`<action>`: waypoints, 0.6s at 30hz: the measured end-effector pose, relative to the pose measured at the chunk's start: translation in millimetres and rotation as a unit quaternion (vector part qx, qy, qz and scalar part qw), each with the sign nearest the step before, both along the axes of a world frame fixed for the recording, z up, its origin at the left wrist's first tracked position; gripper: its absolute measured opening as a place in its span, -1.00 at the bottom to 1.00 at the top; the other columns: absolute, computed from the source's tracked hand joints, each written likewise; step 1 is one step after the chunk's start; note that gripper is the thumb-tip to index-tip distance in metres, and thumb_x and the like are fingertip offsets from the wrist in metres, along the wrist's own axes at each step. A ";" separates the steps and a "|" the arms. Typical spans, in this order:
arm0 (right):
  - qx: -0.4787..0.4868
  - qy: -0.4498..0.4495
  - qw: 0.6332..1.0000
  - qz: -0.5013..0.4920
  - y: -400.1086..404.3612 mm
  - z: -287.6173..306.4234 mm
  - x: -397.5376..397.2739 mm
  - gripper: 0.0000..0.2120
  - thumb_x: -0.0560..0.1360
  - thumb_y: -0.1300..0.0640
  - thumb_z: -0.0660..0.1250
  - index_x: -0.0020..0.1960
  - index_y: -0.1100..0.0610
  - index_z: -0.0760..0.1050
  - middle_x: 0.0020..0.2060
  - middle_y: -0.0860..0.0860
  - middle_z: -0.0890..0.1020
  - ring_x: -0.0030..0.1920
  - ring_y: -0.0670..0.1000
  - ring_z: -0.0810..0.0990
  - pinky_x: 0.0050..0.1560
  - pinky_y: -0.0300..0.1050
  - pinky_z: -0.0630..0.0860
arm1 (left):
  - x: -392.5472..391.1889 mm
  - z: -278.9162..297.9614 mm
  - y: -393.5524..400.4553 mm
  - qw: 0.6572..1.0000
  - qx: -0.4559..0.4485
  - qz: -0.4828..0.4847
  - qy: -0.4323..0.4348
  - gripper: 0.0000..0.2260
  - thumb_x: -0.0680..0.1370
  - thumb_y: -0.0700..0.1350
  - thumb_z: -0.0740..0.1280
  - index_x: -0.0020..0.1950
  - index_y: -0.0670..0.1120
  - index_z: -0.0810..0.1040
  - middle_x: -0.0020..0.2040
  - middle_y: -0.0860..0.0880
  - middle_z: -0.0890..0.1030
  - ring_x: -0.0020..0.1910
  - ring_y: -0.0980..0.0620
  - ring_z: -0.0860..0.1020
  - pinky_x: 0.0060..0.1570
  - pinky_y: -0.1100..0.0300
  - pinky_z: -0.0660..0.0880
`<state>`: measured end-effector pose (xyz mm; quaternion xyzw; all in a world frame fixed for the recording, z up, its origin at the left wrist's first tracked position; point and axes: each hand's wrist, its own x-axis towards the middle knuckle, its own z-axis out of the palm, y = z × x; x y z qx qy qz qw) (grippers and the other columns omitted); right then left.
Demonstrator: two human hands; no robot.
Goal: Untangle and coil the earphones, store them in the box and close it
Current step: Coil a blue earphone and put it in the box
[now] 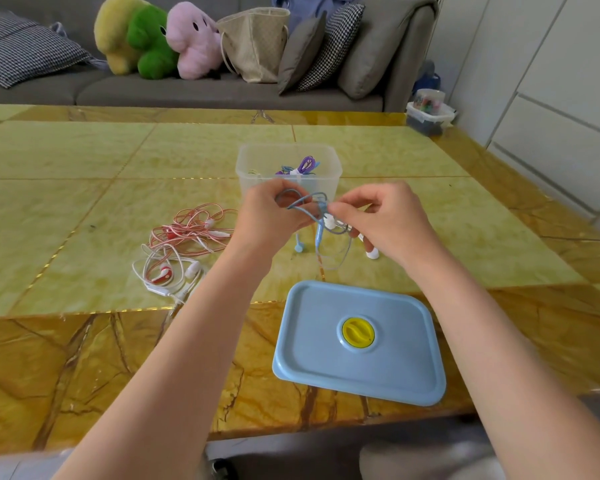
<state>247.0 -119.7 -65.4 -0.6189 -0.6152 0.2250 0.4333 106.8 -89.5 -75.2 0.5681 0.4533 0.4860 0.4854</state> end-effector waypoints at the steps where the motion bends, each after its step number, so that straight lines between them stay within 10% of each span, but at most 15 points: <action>1: -0.002 -0.011 1.000 0.003 -0.5 0.0 -0.3 -0.91 0.41 0.10 0.46 -0.23 0.08 0.60 -0.61 -0.20 0.49 -0.60 -0.23 0.43 -0.54 -0.42 0.28 | 0.2 -1.0 0.3 1.000 0.003 0.003 0.008 -0.76 0.40 -0.41 0.40 -0.29 -0.10 0.49 -0.39 0.00 0.55 -0.39 0.14 0.56 -0.22 0.27 0.56; 13: 0.015 -0.084 0.996 -0.038 3.9 -4.0 -2.2 -0.85 0.38 0.05 0.49 -0.27 0.12 0.62 -0.49 -0.13 0.53 -0.49 -0.17 0.48 -0.38 -0.29 0.41 | 3.2 -1.9 0.7 0.997 0.053 0.003 0.055 -0.74 0.40 -0.37 0.42 -0.28 -0.03 0.50 -0.30 0.04 0.60 -0.37 0.25 0.55 -0.24 0.40 0.50; 18: 0.019 -0.136 0.988 -0.065 3.0 -3.0 -0.8 -0.90 0.42 0.11 0.43 -0.21 0.14 0.65 -0.40 0.01 0.59 -0.46 0.00 0.47 -0.22 -0.05 0.52 | 0.9 -5.0 2.3 0.994 0.055 0.007 0.098 -0.74 0.40 -0.36 0.43 -0.28 -0.01 0.51 -0.23 -0.05 0.65 -0.19 0.05 0.63 -0.03 0.14 0.54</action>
